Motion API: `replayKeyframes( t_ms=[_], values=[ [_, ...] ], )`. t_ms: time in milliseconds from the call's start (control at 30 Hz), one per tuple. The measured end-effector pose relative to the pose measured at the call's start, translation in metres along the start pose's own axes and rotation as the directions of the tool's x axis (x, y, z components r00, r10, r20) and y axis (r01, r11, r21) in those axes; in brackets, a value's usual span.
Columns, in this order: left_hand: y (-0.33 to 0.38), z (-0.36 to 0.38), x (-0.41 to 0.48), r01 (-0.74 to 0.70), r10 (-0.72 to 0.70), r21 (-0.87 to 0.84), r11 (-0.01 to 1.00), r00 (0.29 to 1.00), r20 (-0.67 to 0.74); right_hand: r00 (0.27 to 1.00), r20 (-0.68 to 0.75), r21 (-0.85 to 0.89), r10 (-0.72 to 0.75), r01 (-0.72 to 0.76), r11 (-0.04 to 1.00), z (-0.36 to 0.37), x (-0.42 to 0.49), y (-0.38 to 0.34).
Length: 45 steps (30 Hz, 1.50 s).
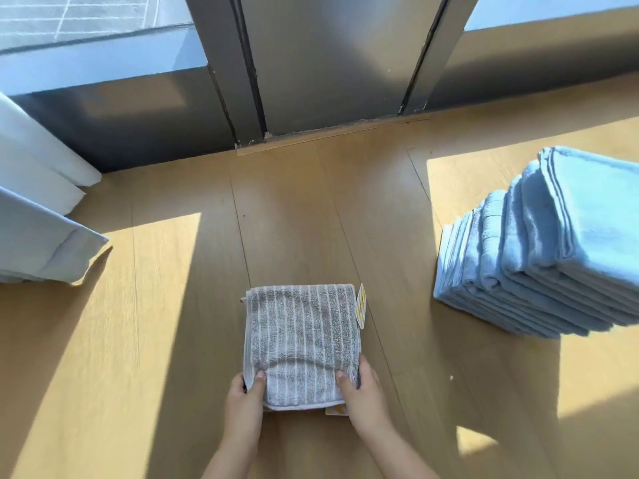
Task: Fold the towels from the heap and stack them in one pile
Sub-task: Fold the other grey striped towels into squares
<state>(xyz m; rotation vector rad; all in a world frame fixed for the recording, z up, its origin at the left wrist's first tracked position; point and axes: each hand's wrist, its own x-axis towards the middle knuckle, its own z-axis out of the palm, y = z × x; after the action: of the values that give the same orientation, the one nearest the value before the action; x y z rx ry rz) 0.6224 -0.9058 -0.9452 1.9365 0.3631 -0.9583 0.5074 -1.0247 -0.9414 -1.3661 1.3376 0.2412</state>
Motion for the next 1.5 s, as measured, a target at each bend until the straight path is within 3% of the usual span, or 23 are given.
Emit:
replayKeyframes(
  t_ms=[133, 333, 633, 1133, 1200, 1233, 1333, 1400, 1500],
  values=[
    [0.001, -0.009, -0.013, 0.055, -0.061, 0.104, 0.993, 0.997, 0.050, 0.996, 0.047, 0.073, 0.076, -0.079, 0.994, 0.002, -0.001, 0.014],
    [0.010, -0.009, -0.015, 0.063, -0.076, 0.144, 0.988, 0.994, 0.081, 0.997, 0.057, -0.037, 0.059, -0.057, 0.998, -0.006, 0.007, 0.005],
    [0.009, -0.012, -0.014, 0.057, -0.073, 0.162, 0.985, 0.993, 0.096, 0.997, 0.049, -0.065, 0.052, -0.049, 0.997, -0.002, 0.007, 0.007],
    [-0.002, -0.014, -0.011, 0.062, -0.102, 0.279, 0.958, 0.986, 0.131, 1.000, 0.025, 0.032, 0.015, -0.015, 0.999, -0.001, -0.007, 0.020],
    [0.001, -0.009, -0.014, -0.014, -0.021, 0.369, 0.929, 0.996, 0.090, 0.999, 0.050, 0.061, -0.014, 0.011, 0.998, -0.009, -0.011, 0.027],
    [0.004, -0.005, -0.016, -0.086, 0.085, 0.443, 0.892, 0.996, 0.023, 0.998, 0.047, 0.069, -0.030, 0.026, 0.997, -0.017, -0.012, 0.031],
    [0.032, 0.016, -0.031, -0.271, 0.435, 0.644, 0.715, 0.894, -0.107, 0.998, -0.051, 0.086, -0.022, 0.026, 0.996, -0.054, -0.010, 0.042],
    [0.056, 0.046, -0.042, -0.394, 0.562, 0.665, 0.635, 0.826, -0.048, 0.990, -0.141, 0.123, -0.003, 0.021, 0.992, -0.090, -0.006, 0.049],
    [0.080, 0.109, -0.054, -0.600, 0.661, 0.605, 0.523, 0.734, 0.156, 0.961, -0.271, 0.247, 0.052, 0.017, 0.969, -0.146, 0.004, 0.059]
  ],
)
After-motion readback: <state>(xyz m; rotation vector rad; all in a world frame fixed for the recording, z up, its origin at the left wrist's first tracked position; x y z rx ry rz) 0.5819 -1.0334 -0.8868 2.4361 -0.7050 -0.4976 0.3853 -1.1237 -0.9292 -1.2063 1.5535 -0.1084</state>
